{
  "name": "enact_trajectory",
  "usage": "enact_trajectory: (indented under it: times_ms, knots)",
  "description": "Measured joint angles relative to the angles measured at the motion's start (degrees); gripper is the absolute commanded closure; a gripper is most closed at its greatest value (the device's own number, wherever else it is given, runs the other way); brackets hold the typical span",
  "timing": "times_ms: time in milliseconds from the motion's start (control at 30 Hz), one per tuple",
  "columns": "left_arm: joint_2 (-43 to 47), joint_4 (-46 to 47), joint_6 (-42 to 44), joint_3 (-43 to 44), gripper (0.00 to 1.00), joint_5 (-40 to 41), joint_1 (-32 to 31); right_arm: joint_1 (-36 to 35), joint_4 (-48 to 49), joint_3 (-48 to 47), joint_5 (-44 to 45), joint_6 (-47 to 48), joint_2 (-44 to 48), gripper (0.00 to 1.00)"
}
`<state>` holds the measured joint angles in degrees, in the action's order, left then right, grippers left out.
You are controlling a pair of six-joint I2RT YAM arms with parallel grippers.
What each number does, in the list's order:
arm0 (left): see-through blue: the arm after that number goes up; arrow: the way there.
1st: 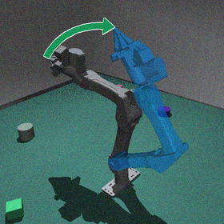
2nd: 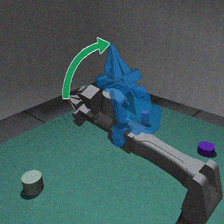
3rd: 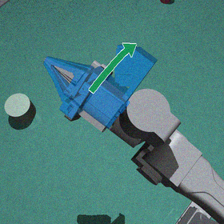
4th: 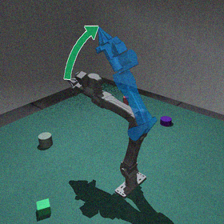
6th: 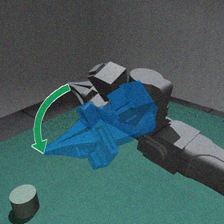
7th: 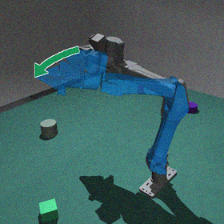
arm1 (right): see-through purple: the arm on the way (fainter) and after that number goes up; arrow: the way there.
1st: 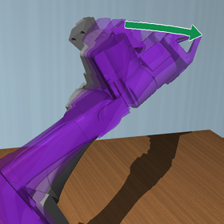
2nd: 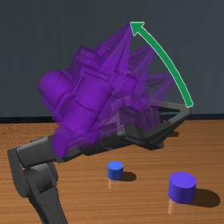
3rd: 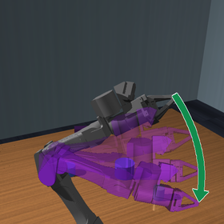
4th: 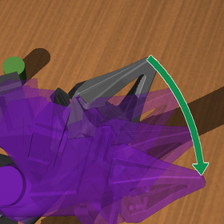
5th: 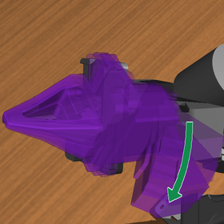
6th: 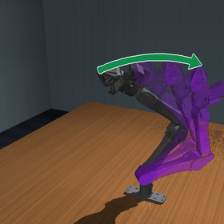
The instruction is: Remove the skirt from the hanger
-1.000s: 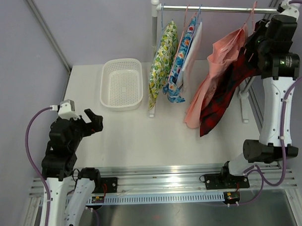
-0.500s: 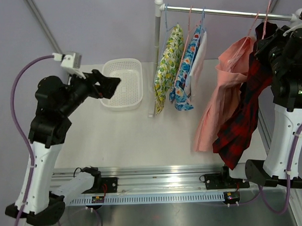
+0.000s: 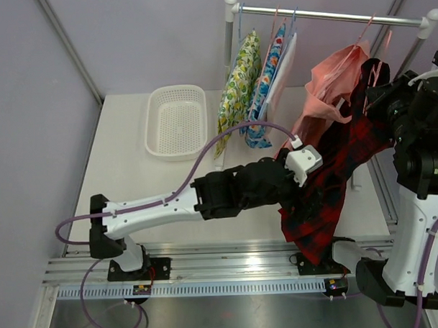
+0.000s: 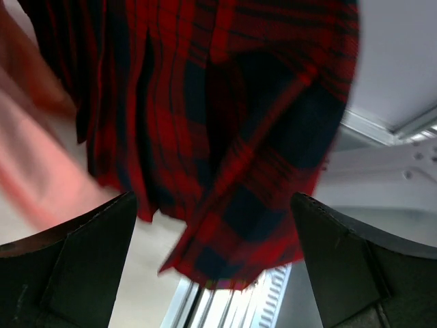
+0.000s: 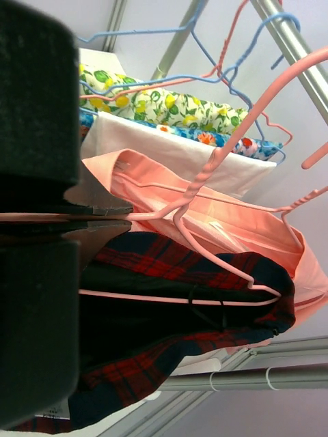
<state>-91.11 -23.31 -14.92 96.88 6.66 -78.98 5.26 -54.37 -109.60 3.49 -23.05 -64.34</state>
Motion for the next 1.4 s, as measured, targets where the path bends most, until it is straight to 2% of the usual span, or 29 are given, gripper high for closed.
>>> enact_trajectory:
  times_ms: [133, 333, 767, 1000, 1067, 1133, 1200, 1233, 1400]
  knots:
    - [-5.1, 0.7, 0.4, 5.0, 0.01, 2.6, -0.9, 0.0, -1.3, 0.0, -0.8, -1.0, 2.5, 1.0]
    - [-5.8, 3.9, 0.0, 9.4, 0.01, 2.8, -1.4, 0.0, -1.0, 1.3, -1.6, -1.8, 4.5, 1.0]
    - [-8.4, 7.4, -3.8, 9.4, 0.01, 3.2, -8.7, -1.8, -1.4, 1.7, -1.0, -1.2, 2.0, 1.0]
    - [-8.8, 9.2, -3.6, 7.0, 0.02, 10.0, -10.4, -4.3, -2.1, -1.4, 0.6, 0.0, 1.4, 1.0]
    - [-10.0, 10.1, -2.9, 7.1, 0.07, 13.2, -10.4, -5.1, -2.2, -1.8, 1.1, 0.1, 1.7, 1.0]
    - [-11.9, 10.1, -1.9, 8.0, 0.23, 16.5, -10.3, -6.0, -2.7, -2.5, 1.4, 0.1, 2.0, 1.0]
    - [-14.0, 10.3, -1.5, 9.2, 0.86, 19.0, -10.0, -6.5, -3.0, -2.9, 1.5, 0.1, 2.7, 1.0]
    - [-15.0, 10.3, -1.1, 9.6, 1.0, 20.1, -9.9, -6.6, -3.2, -2.9, 1.6, 0.1, 3.1, 1.0]
    - [-17.4, 9.0, -0.3, 12.8, 1.0, 24.7, -10.5, -6.8, -4.0, -3.2, 3.0, 0.1, 4.4, 1.0]
